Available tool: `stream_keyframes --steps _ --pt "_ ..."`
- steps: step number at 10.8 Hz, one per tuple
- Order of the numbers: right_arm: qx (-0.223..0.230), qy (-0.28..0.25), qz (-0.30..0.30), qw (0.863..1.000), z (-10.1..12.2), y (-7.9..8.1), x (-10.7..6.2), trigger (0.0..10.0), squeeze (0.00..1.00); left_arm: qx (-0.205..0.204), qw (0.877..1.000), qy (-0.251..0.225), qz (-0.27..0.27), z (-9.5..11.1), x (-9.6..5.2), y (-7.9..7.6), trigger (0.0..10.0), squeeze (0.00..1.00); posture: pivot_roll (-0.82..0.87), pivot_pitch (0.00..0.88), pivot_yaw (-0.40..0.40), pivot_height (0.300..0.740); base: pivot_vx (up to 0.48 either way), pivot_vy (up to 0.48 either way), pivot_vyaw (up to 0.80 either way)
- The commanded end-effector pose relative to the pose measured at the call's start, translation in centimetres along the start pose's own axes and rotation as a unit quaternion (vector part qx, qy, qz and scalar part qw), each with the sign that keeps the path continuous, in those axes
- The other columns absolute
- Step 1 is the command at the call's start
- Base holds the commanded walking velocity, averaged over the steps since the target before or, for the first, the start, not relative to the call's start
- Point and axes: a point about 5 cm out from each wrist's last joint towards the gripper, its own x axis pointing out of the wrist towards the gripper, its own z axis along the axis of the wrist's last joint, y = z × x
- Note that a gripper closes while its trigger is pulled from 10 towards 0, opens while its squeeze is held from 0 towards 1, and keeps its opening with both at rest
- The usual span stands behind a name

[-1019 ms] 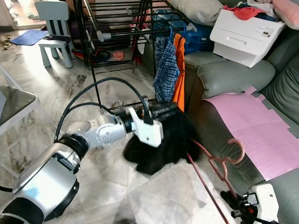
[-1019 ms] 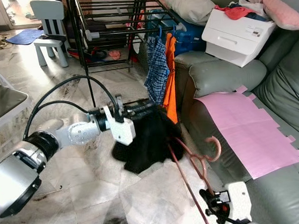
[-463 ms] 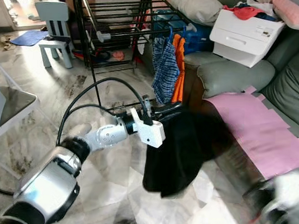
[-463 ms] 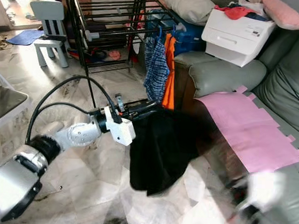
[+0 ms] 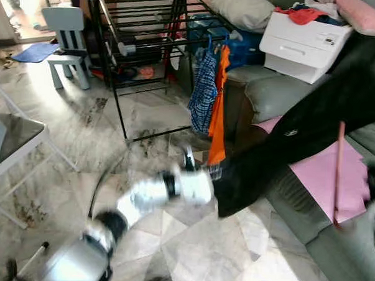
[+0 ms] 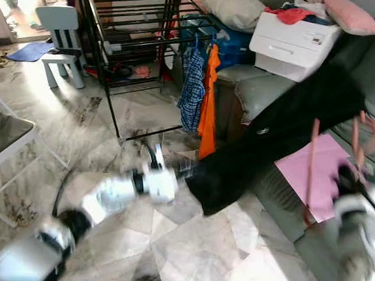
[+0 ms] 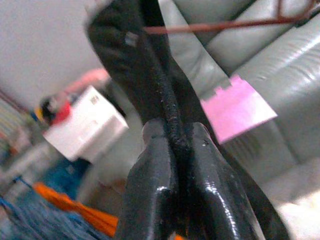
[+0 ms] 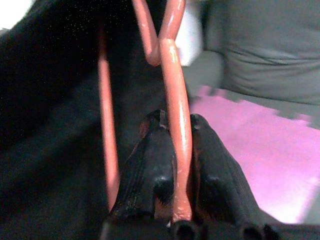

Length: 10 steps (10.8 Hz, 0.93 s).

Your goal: Hang hanger

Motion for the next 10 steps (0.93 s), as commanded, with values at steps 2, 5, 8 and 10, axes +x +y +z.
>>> stream_keyframes --steps 2,5,8,10 --pt "0.055 -0.016 0.068 0.996 0.8 4.4 0.3 10.0 0.0 -0.026 1.0 0.01 -0.009 -0.1 0.3 -0.2 10.0 0.0 0.03 0.0 -0.023 0.74 0.0 0.0 0.0" --pt "0.119 0.023 0.144 0.982 -1.2 9.5 -0.1 10.0 0.0 -0.049 0.998 -0.002 -0.031 0.6 1.4 -1.3 10.0 0.0 0.02 0.0 -0.018 0.74 0.0 0.0 0.0" --pt "-0.088 -0.012 0.134 0.987 -1.4 9.9 0.1 10.0 0.0 -0.07 0.997 -0.001 -0.046 0.5 0.7 -2.4 10.0 0.0 0.02 0.0 -0.026 0.74 0.0 0.0 0.0" --pt "-0.146 -0.062 0.072 0.985 0.2 8.3 1.0 10.0 0.0 -0.082 0.995 0.003 -0.053 0.2 -0.1 -3.3 10.0 0.0 0.02 0.0 -0.031 0.74 0.0 0.0 0.0"
